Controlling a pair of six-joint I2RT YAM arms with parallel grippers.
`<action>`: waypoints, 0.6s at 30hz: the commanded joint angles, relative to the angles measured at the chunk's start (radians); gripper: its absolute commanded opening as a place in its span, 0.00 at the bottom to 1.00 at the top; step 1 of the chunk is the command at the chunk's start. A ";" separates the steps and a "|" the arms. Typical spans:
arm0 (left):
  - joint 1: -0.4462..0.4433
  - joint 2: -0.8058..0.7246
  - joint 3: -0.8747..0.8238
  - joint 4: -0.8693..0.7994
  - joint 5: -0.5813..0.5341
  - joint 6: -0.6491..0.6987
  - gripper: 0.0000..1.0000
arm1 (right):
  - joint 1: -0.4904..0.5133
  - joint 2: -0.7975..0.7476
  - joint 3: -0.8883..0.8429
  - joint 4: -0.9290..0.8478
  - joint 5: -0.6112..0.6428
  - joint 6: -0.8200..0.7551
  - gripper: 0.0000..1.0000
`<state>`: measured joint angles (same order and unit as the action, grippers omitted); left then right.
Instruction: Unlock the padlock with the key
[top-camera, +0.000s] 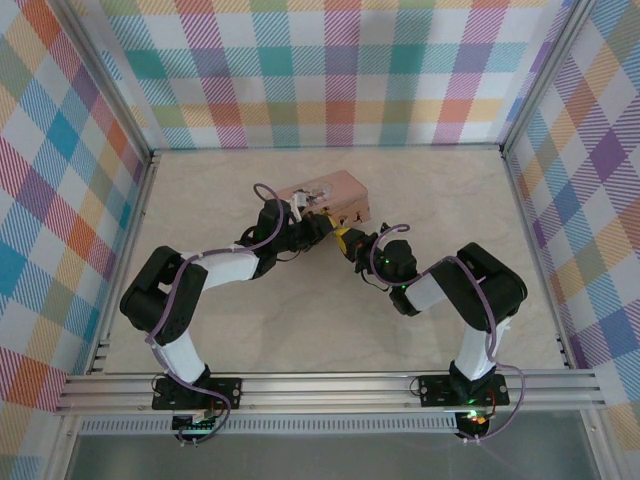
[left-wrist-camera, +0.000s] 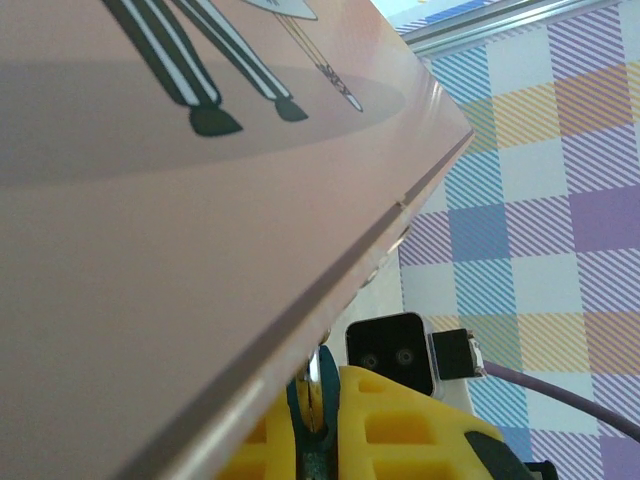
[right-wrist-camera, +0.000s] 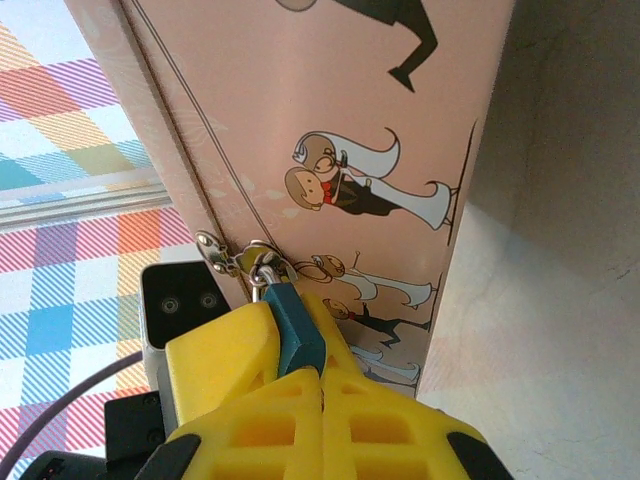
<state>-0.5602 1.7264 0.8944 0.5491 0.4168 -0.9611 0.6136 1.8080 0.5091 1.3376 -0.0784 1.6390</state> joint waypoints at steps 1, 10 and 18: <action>-0.067 -0.037 -0.005 -0.015 0.249 0.021 0.00 | -0.011 0.002 0.039 0.069 0.001 -0.019 0.00; -0.067 -0.043 0.015 -0.059 0.243 0.050 0.00 | -0.029 0.004 0.065 0.069 -0.049 -0.021 0.00; -0.042 -0.043 0.018 -0.086 0.237 0.065 0.01 | -0.043 0.005 0.031 0.069 -0.078 -0.026 0.02</action>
<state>-0.5594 1.7210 0.8951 0.5095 0.4267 -0.9260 0.5808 1.8122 0.5102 1.3231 -0.1707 1.6363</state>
